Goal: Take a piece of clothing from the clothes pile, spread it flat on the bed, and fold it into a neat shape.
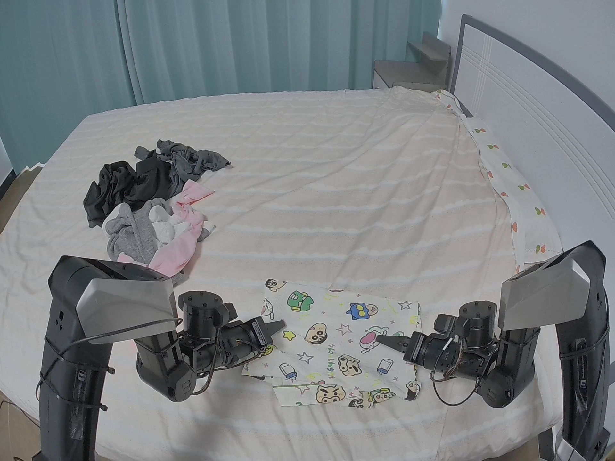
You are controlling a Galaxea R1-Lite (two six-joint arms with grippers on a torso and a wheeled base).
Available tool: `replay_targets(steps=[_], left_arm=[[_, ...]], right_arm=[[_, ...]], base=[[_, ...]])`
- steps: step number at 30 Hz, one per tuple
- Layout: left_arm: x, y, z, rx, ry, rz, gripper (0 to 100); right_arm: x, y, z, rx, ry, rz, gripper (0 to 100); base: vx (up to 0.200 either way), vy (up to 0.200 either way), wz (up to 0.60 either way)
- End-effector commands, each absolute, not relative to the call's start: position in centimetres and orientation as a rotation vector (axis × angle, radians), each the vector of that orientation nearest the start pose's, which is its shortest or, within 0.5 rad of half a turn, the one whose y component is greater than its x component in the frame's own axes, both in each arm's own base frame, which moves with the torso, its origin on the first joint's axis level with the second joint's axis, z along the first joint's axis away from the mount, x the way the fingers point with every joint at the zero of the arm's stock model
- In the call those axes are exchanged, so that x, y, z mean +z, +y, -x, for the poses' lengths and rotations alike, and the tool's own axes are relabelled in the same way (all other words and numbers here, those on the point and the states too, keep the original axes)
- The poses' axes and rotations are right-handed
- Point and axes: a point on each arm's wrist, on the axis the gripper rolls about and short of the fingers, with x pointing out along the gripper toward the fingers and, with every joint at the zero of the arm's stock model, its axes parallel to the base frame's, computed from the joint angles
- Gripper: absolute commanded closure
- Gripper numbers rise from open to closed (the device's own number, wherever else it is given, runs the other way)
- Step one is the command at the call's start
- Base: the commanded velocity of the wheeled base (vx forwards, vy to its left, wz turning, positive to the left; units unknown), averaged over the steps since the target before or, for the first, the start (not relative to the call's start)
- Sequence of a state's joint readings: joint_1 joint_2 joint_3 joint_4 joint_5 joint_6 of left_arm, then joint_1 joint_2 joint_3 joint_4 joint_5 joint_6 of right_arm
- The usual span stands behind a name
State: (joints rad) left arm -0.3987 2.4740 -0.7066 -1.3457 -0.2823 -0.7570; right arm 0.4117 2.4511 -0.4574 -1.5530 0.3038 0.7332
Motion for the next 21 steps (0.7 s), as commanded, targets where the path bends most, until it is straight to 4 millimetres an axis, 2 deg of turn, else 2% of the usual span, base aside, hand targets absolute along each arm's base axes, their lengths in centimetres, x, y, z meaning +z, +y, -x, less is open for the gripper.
replay_targets(steps=[1,19,21], left_arm=[[-4.26,-14.79,-33.49,-0.472,0.666,0.689,100],[-4.04,-14.54,-33.15,-0.45,0.657,0.692,100],[-4.04,-14.54,-33.15,-0.45,0.657,0.692,100]], right_arm=[[-4.04,13.99,-28.88,0.517,0.672,-0.661,100],[-4.05,13.97,-28.9,0.505,0.67,-0.665,100],[-4.05,13.97,-28.9,0.504,0.669,-0.665,100]], base=[[0.0,0.0,0.0],[0.0,0.0,0.0],[-0.2,0.2,0.0]])
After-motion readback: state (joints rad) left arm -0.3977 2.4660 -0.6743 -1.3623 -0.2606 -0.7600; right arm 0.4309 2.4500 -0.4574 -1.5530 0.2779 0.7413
